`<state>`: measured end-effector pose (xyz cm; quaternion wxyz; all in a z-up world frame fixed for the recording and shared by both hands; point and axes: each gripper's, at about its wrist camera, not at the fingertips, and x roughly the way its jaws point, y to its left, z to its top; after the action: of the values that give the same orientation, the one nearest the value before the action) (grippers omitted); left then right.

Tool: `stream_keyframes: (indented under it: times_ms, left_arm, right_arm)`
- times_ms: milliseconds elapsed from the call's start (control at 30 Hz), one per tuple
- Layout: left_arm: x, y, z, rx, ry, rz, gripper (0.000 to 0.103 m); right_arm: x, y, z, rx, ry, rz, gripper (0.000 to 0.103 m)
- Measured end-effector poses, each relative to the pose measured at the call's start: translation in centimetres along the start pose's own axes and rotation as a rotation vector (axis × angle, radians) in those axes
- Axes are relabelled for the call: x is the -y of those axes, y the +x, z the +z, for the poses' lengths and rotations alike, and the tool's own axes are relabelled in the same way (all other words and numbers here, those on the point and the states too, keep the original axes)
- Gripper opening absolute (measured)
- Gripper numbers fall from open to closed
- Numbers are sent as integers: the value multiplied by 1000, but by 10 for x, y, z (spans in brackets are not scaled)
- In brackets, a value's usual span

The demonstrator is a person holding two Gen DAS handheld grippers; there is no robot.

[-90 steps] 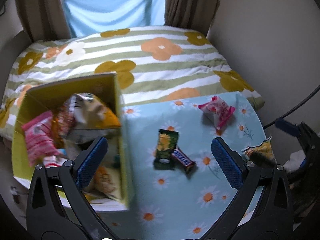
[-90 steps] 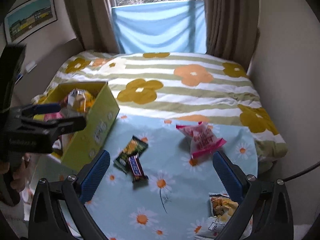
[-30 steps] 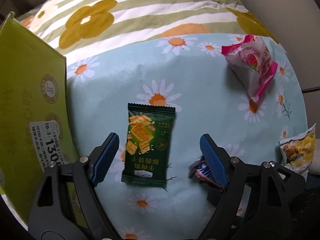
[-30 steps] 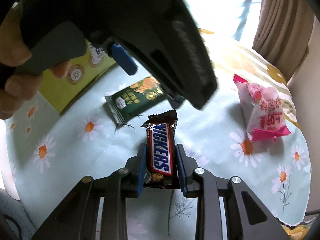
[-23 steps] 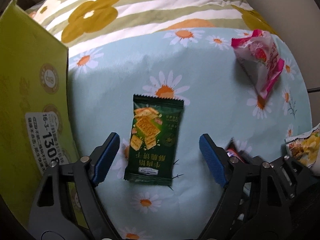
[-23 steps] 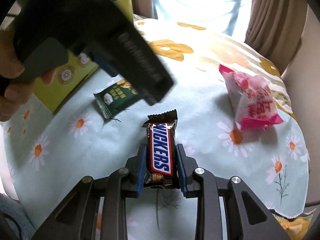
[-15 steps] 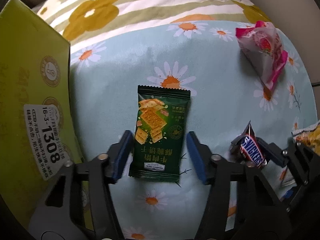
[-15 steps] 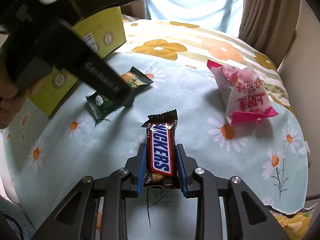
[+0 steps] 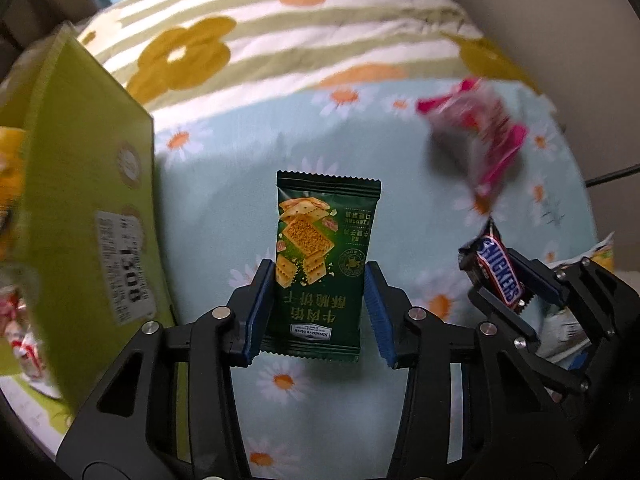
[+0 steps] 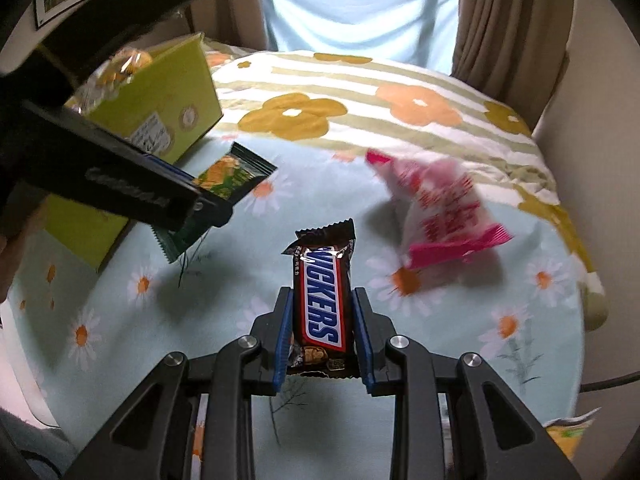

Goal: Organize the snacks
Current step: 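Carry the green packet and Snickers bar over the yellow box and release them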

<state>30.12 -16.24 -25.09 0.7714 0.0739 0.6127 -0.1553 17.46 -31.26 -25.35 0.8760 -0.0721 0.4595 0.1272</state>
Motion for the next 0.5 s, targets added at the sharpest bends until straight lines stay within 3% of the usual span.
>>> stream_keyframes:
  times_ms: [233, 500]
  left_arm:
    - [-2, -76, -7, 151, -75, -34, 41]
    - [-63, -156, -31, 305, -193, -26, 41]
  right_arm:
    - [-4, -51, 41, 70, -30, 11, 26]
    - [-52, -81, 90, 144, -74, 85, 26]
